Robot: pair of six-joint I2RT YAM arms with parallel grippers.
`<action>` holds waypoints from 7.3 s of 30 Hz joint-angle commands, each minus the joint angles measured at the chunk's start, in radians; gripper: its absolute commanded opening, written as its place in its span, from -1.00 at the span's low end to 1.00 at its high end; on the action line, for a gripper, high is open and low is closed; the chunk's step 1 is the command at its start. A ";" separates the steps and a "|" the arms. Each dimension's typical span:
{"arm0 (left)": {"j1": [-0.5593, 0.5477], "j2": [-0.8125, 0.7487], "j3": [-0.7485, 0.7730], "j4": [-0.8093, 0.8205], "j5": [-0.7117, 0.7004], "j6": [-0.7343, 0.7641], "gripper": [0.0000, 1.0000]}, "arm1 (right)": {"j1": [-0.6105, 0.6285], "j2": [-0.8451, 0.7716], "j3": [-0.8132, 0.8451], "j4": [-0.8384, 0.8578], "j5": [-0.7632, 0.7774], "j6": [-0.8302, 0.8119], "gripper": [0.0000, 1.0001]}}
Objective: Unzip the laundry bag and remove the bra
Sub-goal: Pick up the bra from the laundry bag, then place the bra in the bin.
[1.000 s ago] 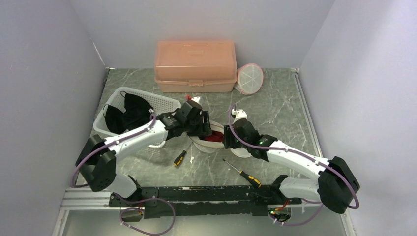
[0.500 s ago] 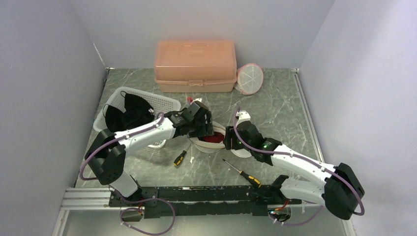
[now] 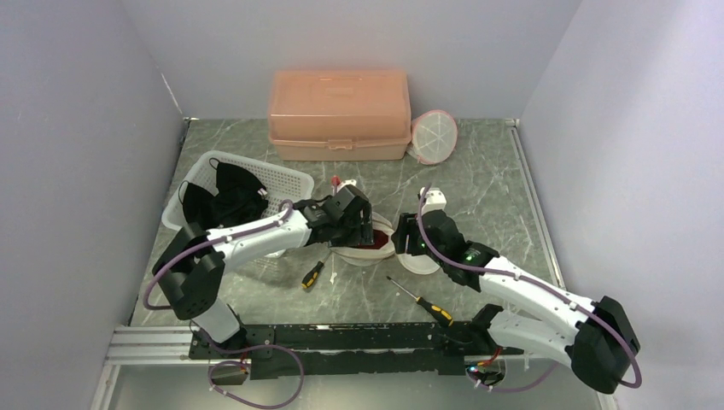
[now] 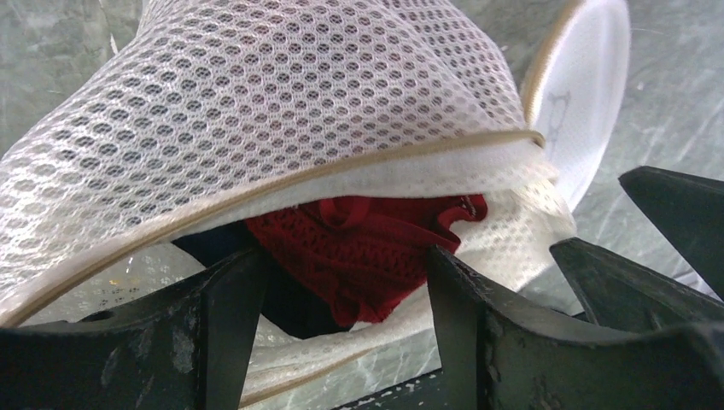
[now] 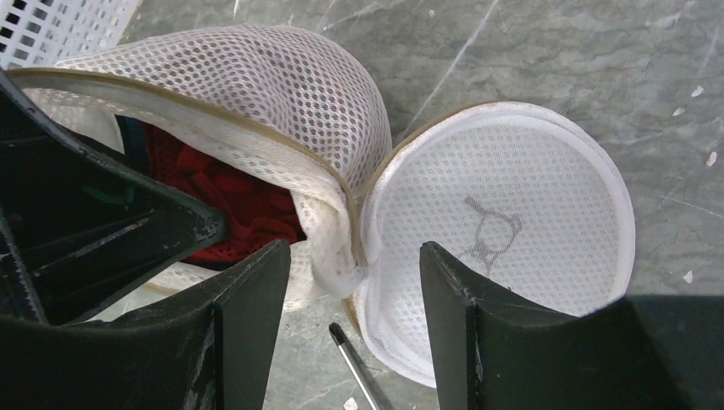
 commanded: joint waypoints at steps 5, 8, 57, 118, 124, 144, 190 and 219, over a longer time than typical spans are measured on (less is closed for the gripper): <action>0.037 0.090 0.065 -0.042 -0.029 -0.098 0.44 | -0.024 0.030 0.021 0.081 -0.019 0.052 0.23; 0.049 0.095 0.043 0.000 0.002 -0.105 0.25 | -0.025 0.034 0.023 0.091 -0.027 0.048 0.23; 0.020 -0.178 -0.064 0.160 0.207 0.254 -0.95 | -0.128 0.230 0.180 0.082 -0.108 0.032 -1.00; 0.391 -0.623 0.072 -0.224 -0.159 0.345 -0.95 | -0.163 -0.483 -0.099 0.037 -0.075 0.053 0.64; 0.551 -0.590 0.075 -0.206 -0.022 0.252 -0.95 | -0.164 -0.416 -0.075 0.052 -0.238 0.036 0.61; 1.013 -0.450 -0.336 0.170 0.360 -0.066 -0.95 | -0.164 -0.490 -0.125 0.020 -0.315 0.026 0.60; 0.459 -0.474 -0.046 -0.153 0.044 0.217 0.54 | -0.164 -0.324 -0.037 -0.025 -0.247 -0.017 0.58; 0.223 -0.259 -0.069 0.087 0.258 0.352 0.58 | -0.125 0.091 0.064 -0.009 -0.212 0.018 0.27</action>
